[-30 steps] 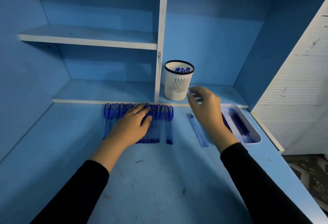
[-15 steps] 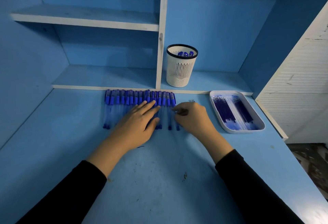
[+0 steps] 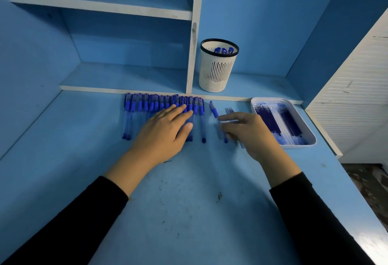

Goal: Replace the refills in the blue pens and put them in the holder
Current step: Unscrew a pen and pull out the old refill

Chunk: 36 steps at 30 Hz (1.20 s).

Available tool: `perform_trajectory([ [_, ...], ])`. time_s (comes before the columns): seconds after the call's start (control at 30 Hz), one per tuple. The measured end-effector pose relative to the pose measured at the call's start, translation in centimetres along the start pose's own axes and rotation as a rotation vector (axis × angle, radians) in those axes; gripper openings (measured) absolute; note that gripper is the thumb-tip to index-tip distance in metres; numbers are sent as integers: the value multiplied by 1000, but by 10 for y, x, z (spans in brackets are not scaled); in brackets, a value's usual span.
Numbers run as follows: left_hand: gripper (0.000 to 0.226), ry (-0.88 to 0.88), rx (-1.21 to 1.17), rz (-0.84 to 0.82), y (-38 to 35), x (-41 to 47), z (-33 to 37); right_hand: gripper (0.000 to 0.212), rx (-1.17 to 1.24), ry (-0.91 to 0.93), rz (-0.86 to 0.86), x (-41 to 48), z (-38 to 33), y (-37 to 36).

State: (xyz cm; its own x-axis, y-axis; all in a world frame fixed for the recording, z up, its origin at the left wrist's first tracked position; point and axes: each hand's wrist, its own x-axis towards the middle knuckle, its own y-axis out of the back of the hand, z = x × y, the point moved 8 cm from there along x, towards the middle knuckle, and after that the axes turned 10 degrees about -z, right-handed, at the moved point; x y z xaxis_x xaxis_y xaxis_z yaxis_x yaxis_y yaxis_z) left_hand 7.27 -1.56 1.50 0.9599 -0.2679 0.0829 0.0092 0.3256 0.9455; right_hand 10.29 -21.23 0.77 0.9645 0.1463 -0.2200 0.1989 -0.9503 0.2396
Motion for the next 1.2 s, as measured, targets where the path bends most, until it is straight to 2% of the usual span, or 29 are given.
perform_trajectory([
  [0.1,48,20,-259,63,8,-3,7,20,373,15,-85,-17,2,-11],
  [0.17,45,44,-410,86,7,-7,11,20,465,50,-127,-29,1,-20],
  [0.37,43,51,-908,200,3,-13,24,25,477,198,-129,-56,-2,-41],
  [0.53,38,44,-1186,292,7,-20,31,26,433,299,-122,-68,-10,-48],
  [0.67,33,-30,-1131,319,15,-26,30,16,382,358,-6,-67,-14,-31],
  [0.77,31,-61,-1061,232,13,-32,27,20,355,421,55,-68,-18,-17],
  [0.87,31,-83,-1007,119,4,-39,26,27,384,459,9,-69,-20,-21],
  [0.97,30,-93,-979,64,-3,-47,27,17,332,493,-1,-70,-21,-26],
  [1.07,25,-114,-941,66,-5,-51,25,10,321,504,17,-69,-18,-26],
  [1.2,12,-109,-1028,113,-4,-52,25,10,386,486,4,-68,-12,-31],
])
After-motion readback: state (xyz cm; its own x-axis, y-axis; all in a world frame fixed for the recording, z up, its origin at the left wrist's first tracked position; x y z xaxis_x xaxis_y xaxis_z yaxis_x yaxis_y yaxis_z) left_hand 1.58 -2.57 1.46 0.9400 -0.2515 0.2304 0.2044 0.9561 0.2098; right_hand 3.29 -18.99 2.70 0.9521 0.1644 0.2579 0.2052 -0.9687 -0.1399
